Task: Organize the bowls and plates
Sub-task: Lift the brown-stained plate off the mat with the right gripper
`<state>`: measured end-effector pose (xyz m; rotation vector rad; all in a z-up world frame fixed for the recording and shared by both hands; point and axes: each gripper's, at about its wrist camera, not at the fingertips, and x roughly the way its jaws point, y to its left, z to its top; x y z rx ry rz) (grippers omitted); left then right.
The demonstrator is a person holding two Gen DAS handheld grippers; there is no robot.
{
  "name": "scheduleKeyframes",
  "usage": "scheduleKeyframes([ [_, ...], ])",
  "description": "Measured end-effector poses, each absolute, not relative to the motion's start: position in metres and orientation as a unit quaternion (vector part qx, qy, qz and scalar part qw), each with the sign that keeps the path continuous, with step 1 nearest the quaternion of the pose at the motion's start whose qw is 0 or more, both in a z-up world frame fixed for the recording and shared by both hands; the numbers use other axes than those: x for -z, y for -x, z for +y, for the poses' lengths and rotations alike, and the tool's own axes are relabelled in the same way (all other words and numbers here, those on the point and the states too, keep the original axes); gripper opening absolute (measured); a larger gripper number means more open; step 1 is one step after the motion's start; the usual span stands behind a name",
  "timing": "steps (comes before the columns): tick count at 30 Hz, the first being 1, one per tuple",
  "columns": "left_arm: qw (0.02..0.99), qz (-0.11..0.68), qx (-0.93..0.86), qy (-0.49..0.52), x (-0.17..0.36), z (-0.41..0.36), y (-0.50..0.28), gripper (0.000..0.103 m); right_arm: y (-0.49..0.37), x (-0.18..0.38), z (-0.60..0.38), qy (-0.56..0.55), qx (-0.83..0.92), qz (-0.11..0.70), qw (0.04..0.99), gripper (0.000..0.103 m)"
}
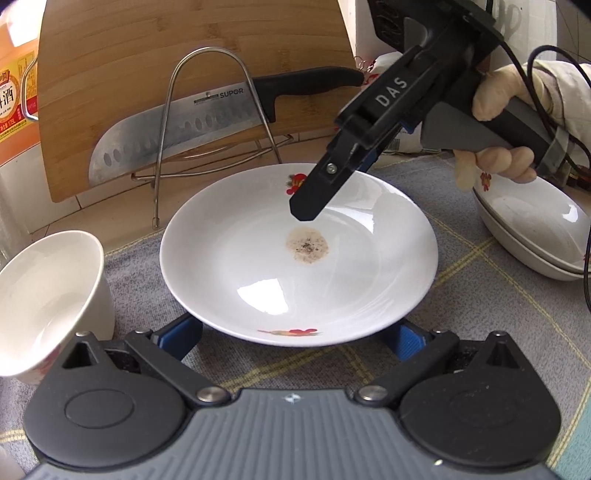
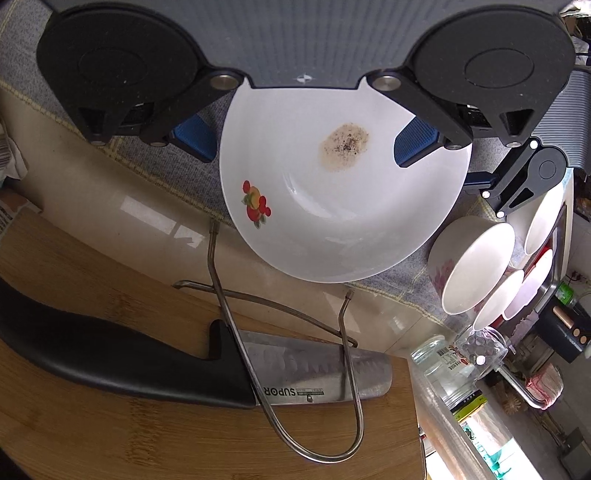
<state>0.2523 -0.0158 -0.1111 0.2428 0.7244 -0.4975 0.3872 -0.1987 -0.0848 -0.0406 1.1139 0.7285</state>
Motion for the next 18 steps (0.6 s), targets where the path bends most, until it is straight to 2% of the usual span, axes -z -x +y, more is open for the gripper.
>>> scheduleKeyframes([
  [18,0.894,0.344,0.261,-0.121,0.111,-0.013,-0.254,0.102,-0.407,0.086,-0.193,-0.018,-0.385,0.522,0.761,0.103],
])
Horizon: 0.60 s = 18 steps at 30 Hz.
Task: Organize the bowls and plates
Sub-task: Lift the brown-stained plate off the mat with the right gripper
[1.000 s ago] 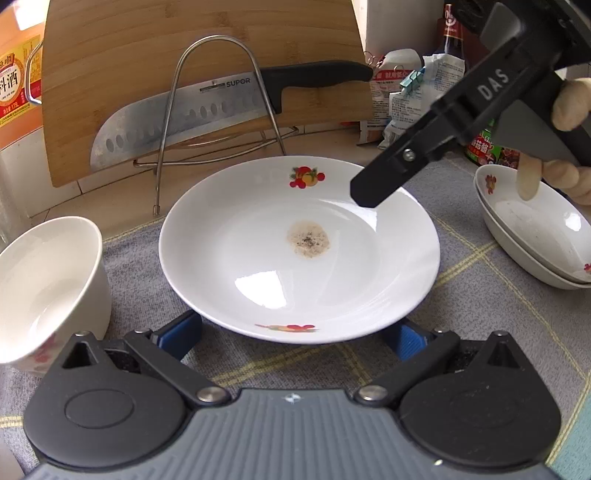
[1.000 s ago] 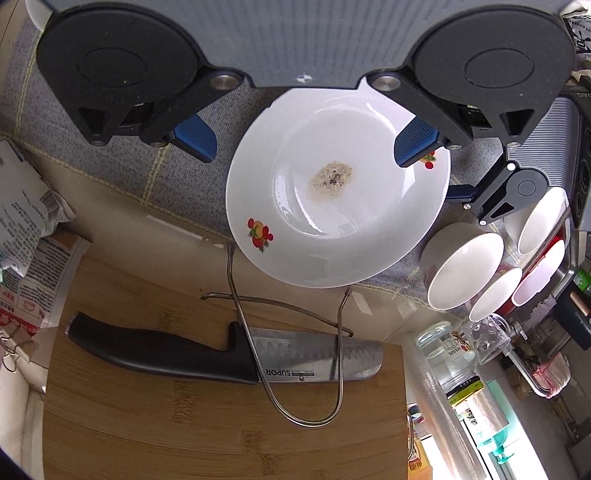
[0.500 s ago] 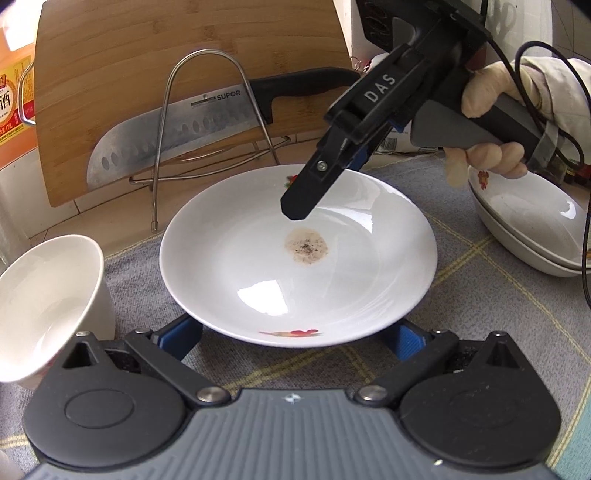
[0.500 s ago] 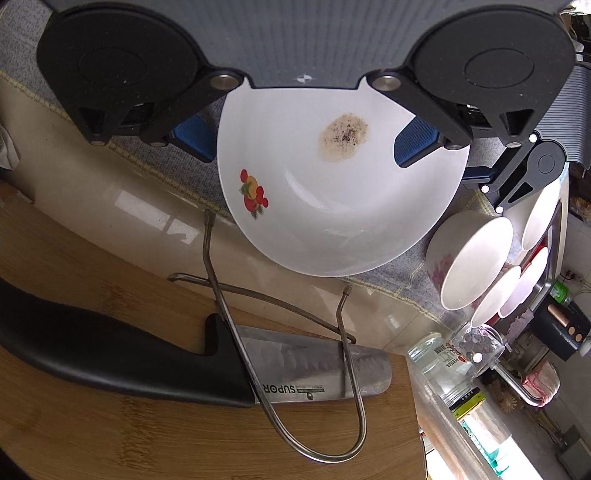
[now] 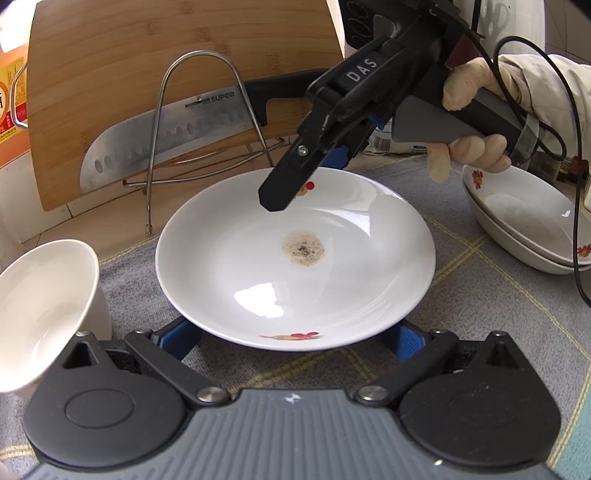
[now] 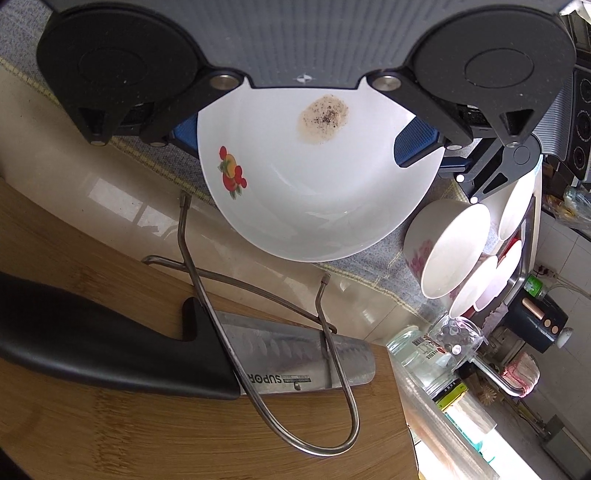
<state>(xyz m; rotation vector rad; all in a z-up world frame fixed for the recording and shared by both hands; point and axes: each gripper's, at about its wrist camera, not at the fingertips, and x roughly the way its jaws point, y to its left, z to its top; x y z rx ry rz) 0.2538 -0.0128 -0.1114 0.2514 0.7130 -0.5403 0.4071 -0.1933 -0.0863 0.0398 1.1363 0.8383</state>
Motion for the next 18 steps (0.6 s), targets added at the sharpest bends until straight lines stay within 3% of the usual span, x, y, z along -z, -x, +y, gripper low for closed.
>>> scheduleKeyframes([
  [18,0.892,0.348,0.261,-0.125,0.109,-0.0135,-0.2531,0.102,-0.4095,0.0849,-0.1918,-0.023,-0.384,0.526,0.759,0.103],
])
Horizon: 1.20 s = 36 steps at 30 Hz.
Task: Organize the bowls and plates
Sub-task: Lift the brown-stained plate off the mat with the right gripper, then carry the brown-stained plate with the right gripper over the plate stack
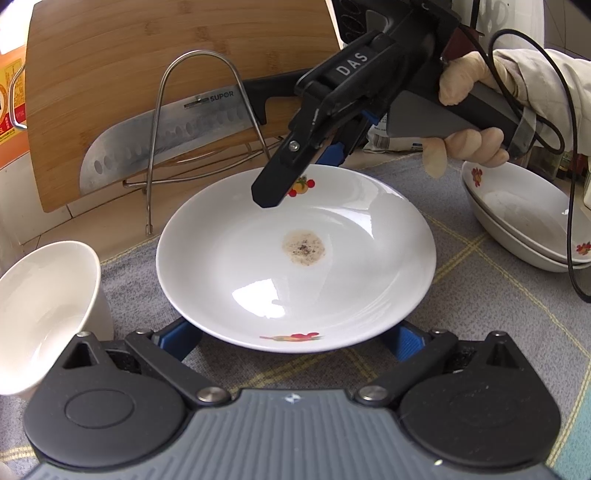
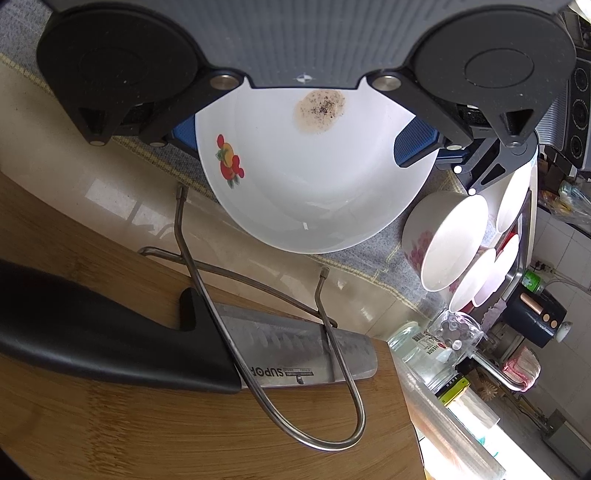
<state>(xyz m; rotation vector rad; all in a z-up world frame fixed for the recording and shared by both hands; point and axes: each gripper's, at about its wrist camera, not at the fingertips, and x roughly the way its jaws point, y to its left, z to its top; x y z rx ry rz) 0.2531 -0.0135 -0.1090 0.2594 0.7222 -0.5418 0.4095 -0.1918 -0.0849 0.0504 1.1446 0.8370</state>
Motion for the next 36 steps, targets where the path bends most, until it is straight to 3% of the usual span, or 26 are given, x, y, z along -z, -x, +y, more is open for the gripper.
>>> scheduleKeyframes([
  [36,0.882,0.358,0.277,-0.131,0.065,-0.022,-0.193,0.101,-0.332,0.046,-0.205,-0.026,-0.38,0.509,0.772,0.103],
])
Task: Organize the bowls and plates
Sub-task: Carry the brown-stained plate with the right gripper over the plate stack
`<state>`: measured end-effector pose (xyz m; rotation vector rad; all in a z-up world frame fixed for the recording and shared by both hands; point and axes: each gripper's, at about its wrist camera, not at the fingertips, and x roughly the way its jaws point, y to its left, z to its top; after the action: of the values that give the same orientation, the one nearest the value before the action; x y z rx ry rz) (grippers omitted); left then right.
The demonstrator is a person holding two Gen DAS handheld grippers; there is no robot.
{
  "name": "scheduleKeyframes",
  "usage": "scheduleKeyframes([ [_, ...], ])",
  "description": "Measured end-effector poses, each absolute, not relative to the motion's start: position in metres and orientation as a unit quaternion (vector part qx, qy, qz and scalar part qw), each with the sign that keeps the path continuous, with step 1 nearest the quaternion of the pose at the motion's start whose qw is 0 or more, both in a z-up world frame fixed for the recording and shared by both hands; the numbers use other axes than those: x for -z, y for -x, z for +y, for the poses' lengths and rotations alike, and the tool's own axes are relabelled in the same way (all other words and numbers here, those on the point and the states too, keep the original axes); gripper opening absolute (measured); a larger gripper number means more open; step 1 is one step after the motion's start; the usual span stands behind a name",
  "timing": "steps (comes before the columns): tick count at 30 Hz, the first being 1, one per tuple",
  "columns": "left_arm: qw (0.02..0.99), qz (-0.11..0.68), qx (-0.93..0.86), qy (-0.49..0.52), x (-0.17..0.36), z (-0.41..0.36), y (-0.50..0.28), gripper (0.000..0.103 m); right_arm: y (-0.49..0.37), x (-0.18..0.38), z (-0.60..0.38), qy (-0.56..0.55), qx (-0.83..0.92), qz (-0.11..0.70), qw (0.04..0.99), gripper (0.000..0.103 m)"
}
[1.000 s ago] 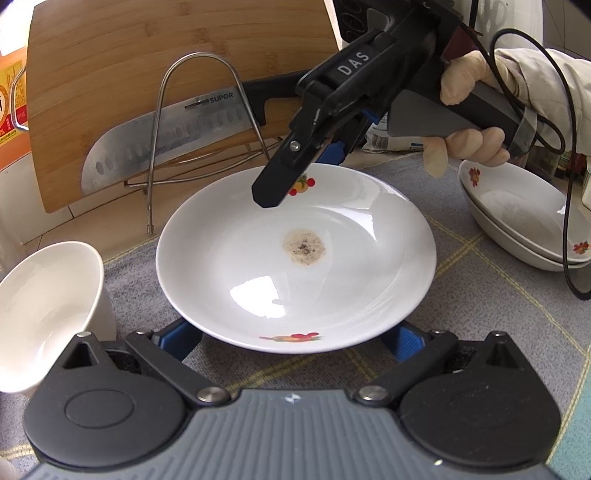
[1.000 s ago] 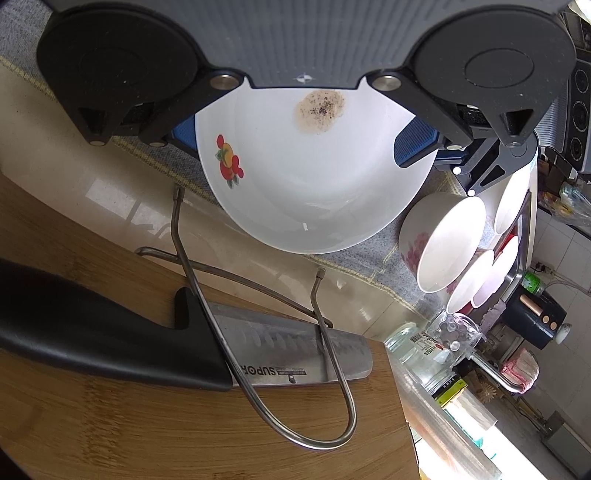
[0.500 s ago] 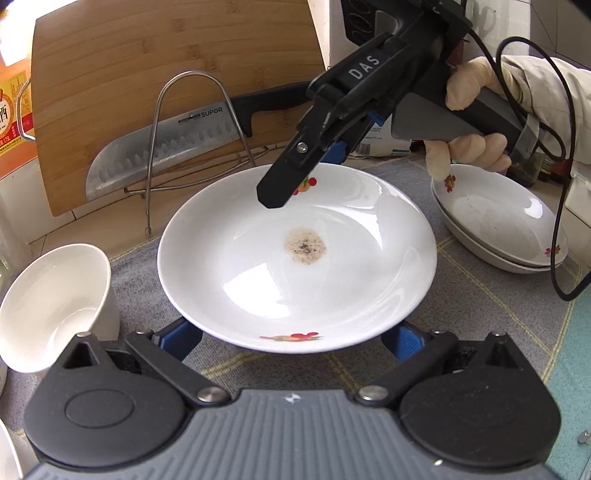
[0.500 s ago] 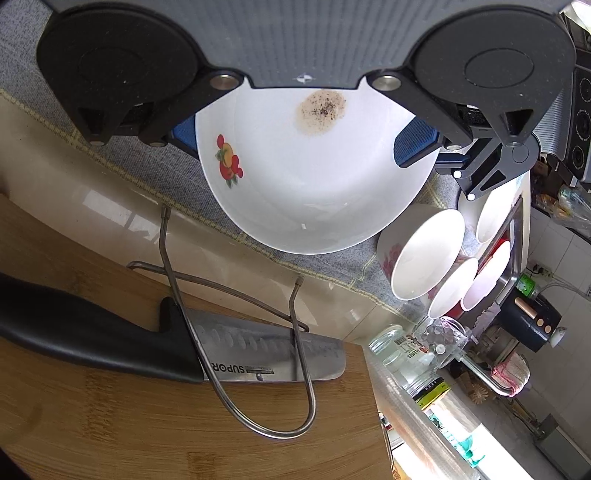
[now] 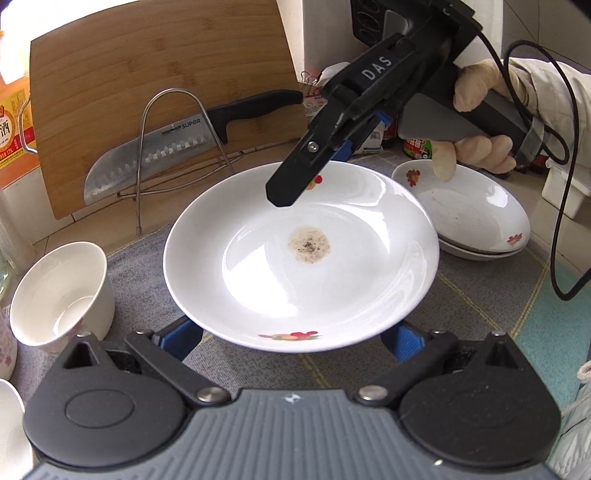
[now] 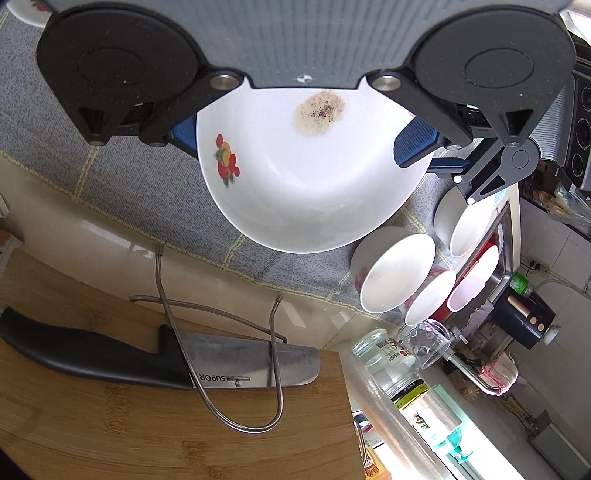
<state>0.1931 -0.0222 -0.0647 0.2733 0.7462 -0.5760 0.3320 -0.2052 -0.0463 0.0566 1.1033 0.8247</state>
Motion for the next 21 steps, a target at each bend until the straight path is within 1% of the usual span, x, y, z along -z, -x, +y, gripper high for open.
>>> scheduleKeyframes([
  [10,0.878,0.355,0.291,-0.134,0.051,-0.036,-0.172,0.101,-0.302,0.036,-0.221,-0.038,-0.37,0.496,0.784,0.103],
  [21,0.869,0.35,0.322,-0.134,0.045,-0.061,-0.167,0.101,-0.274,0.029,-0.254,-0.057,-0.341,0.481,0.806,0.103],
])
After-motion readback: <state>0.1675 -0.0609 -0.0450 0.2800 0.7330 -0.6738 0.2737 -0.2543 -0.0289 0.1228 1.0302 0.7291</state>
